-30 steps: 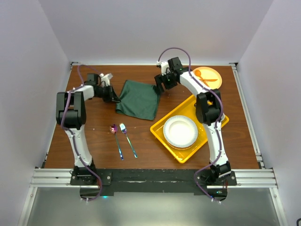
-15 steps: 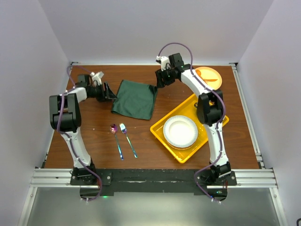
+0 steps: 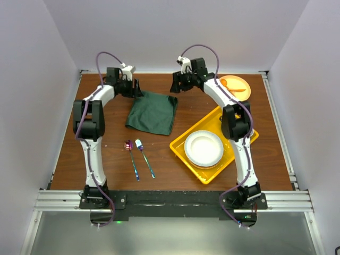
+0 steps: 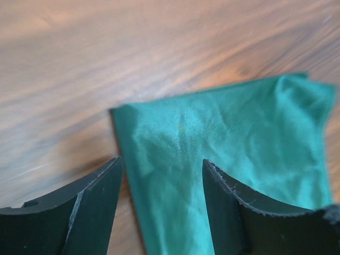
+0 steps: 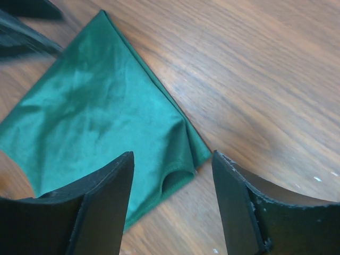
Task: Fold the napkin into a case and place the utensils inside
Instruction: Smooth out the square-folded napkin at the center of the board.
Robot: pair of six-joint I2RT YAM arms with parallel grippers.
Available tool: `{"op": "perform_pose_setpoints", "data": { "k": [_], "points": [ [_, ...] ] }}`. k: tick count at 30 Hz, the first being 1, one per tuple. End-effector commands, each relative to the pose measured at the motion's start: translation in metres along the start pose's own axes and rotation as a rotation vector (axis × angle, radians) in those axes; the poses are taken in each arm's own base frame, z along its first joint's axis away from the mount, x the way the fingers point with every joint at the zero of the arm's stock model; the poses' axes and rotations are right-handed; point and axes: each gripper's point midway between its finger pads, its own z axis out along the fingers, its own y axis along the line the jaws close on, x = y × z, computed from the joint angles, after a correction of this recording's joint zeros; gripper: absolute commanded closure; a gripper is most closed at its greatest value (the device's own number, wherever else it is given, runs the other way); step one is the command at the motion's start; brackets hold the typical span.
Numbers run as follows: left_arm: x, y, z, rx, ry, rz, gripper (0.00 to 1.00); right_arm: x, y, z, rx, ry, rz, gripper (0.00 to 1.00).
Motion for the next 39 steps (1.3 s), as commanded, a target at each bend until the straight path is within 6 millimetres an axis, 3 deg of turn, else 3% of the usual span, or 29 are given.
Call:
{"op": "perform_pose_setpoints", "data": {
  "k": [1,8,12,17,19,22,25,29,33,39],
  "points": [
    [0.002,0.007,0.016,-0.069,0.021,0.071,0.35,-0.008,0.013,0.016,-0.075,-0.045,0.062,0.34],
    [0.009,0.016,0.02,-0.1,0.049,0.07,0.38,0.015,0.007,0.035,-0.054,0.0,0.058,0.39],
    [0.007,0.01,0.017,-0.076,0.038,0.076,0.42,0.027,0.0,0.041,-0.038,0.023,0.041,0.57],
    [-0.025,0.001,0.008,-0.025,-0.064,0.257,0.44,0.025,0.005,0.041,-0.062,0.012,0.018,0.75],
    [-0.045,-0.007,0.004,0.026,-0.113,0.43,0.42,0.023,0.009,0.04,-0.079,0.008,0.007,0.77],
    [-0.054,-0.018,0.004,0.131,-0.139,0.674,0.38,0.019,0.014,0.039,-0.101,-0.003,-0.008,0.76],
    [-0.056,-0.024,0.008,0.194,-0.13,0.807,0.33,0.015,0.019,0.038,-0.117,-0.013,-0.008,0.64],
    [-0.05,-0.029,0.017,0.238,-0.096,0.93,0.34,0.011,0.021,0.036,-0.126,-0.033,0.008,0.63],
    [-0.041,-0.034,0.032,0.244,-0.073,1.056,0.41,0.015,0.02,0.04,-0.124,-0.021,0.028,0.66],
    [-0.023,-0.037,0.048,0.279,-0.021,1.121,0.49,0.02,0.02,0.043,-0.126,-0.012,0.051,0.67]
  ]
}}
